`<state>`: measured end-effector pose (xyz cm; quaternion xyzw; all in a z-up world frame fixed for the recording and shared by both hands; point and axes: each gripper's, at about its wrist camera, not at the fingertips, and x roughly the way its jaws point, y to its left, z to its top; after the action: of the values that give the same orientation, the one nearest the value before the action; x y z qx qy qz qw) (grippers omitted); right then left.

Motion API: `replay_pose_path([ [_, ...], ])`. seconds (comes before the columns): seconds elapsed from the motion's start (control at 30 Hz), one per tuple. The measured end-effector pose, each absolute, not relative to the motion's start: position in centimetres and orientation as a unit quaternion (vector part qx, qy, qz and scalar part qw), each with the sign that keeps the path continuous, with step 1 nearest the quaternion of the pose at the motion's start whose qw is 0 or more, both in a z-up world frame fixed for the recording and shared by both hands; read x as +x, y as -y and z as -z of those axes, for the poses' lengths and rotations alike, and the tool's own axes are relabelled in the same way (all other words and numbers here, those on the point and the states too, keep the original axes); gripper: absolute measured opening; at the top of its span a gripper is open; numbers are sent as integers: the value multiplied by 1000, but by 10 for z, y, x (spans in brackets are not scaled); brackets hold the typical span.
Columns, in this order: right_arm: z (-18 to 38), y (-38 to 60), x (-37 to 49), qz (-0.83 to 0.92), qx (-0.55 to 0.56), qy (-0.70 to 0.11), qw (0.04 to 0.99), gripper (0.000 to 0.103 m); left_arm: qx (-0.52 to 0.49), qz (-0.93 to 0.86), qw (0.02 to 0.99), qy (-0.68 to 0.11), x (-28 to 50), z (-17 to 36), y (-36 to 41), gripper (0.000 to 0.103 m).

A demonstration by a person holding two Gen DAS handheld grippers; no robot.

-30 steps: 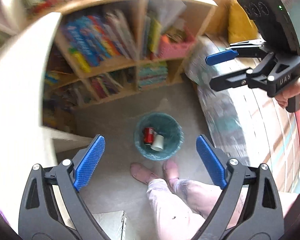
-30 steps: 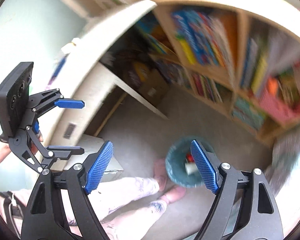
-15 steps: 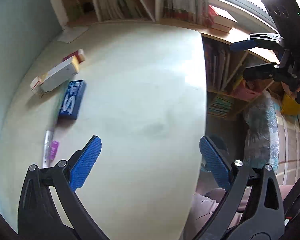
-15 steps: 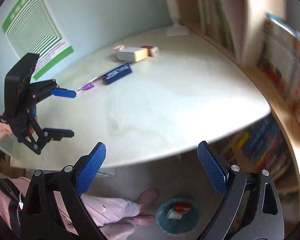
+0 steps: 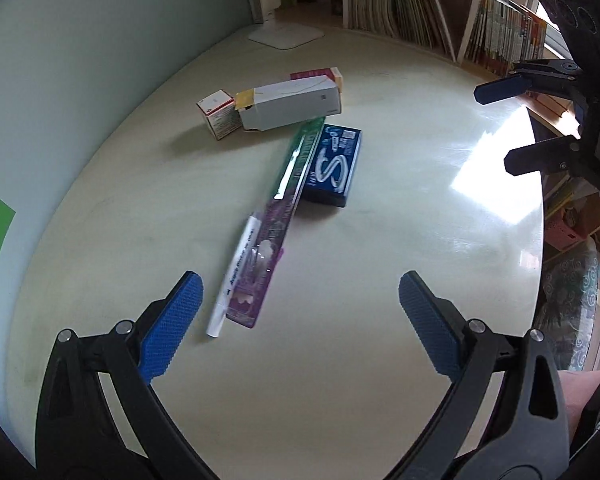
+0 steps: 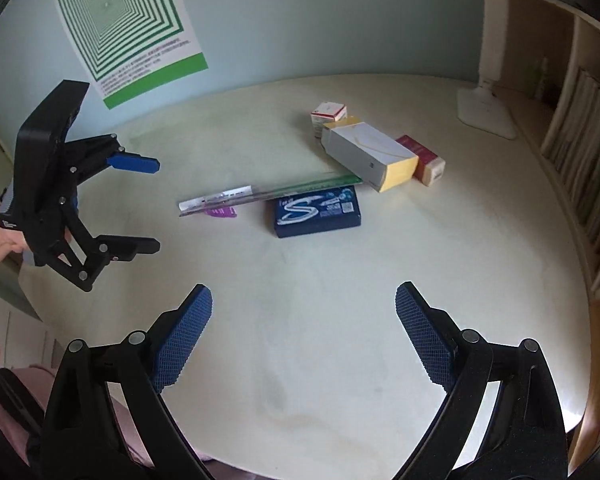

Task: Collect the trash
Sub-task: 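Grasp the purple toothbrush package with the left tool while the right tool grasps the blue gum box, then lift the toothbrush package and gum box and carry them toward the teal bin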

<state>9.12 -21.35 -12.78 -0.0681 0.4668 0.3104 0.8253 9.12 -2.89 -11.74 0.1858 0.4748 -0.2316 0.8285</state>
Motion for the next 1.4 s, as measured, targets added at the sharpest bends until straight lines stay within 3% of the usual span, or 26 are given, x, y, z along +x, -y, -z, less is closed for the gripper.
replay_pose_path([
  [0.47,183,166,159,-306,-102,-517,793,92,177,242,814,-497,142,154,25,96],
  [0.63,199,157,171,-296,-110,-534,784,92,184,249,807,-503,150,165,29,89],
  [0.83,212,145,178,-276,-132,-531,790,92,176,257,799,-515,162,175,28,73],
  [1.0,217,136,181,-256,-161,-521,798,93,170,267,792,-522,166,178,27,47],
  [1.13,223,131,187,-253,-169,-529,792,94,169,274,791,-520,166,177,24,44],
  [1.23,221,131,188,-258,-154,-526,795,94,168,278,795,-513,165,172,24,34],
  [1.3,218,133,187,-258,-149,-526,796,92,164,283,796,-510,164,165,23,18],
  [1.4,213,138,184,-256,-156,-518,801,92,165,283,795,-510,166,161,23,12],
])
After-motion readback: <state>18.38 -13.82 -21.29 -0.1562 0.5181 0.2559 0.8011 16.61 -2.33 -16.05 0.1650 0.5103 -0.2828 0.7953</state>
